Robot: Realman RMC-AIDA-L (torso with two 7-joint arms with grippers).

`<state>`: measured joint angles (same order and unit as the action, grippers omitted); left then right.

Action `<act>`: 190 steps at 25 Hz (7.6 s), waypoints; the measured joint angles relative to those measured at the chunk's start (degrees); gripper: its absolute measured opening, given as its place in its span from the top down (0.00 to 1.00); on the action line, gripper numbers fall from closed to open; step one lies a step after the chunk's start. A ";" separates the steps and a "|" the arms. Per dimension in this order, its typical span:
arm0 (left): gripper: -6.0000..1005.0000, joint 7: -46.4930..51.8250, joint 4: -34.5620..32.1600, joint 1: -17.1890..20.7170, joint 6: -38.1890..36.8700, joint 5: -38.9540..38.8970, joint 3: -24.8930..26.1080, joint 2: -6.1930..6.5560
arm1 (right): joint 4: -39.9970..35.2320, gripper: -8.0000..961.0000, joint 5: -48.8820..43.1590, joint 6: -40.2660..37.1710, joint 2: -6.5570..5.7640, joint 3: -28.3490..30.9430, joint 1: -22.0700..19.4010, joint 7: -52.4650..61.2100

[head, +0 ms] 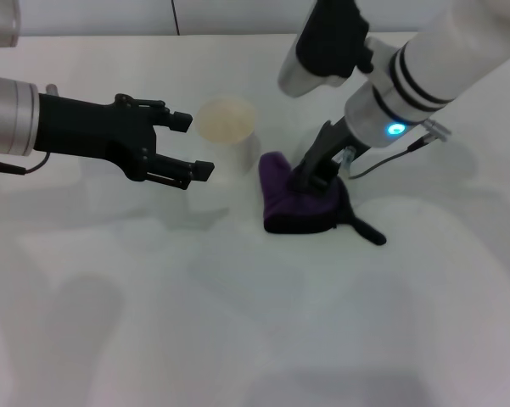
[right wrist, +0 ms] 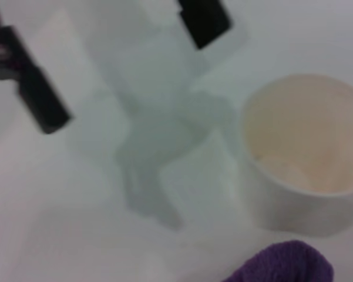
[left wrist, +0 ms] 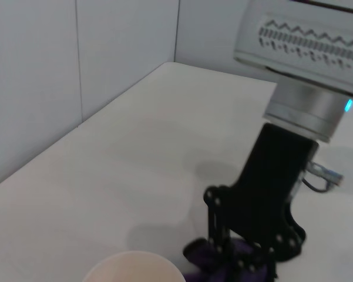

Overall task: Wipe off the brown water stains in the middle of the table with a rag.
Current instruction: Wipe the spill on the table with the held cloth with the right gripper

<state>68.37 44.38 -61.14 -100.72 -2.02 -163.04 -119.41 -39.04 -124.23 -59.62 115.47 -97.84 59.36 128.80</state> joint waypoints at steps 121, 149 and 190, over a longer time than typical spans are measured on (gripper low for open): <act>0.13 -2.11 -2.90 0.32 3.95 -2.19 0.00 -0.03 | 4.22 0.90 -2.69 -2.69 0.49 -6.30 8.97 2.21; 0.13 -2.77 -2.98 0.35 4.55 -2.20 0.00 -0.12 | 5.72 0.89 -3.90 0.00 0.10 -3.95 7.72 5.41; 0.13 -3.05 -4.24 1.82 6.85 -4.64 0.00 0.12 | -18.98 0.88 -15.66 -3.89 -0.30 15.87 -20.27 6.41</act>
<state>65.32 40.14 -59.32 -93.87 -6.66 -163.04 -119.29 -58.02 -139.89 -63.51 115.17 -81.97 39.10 135.20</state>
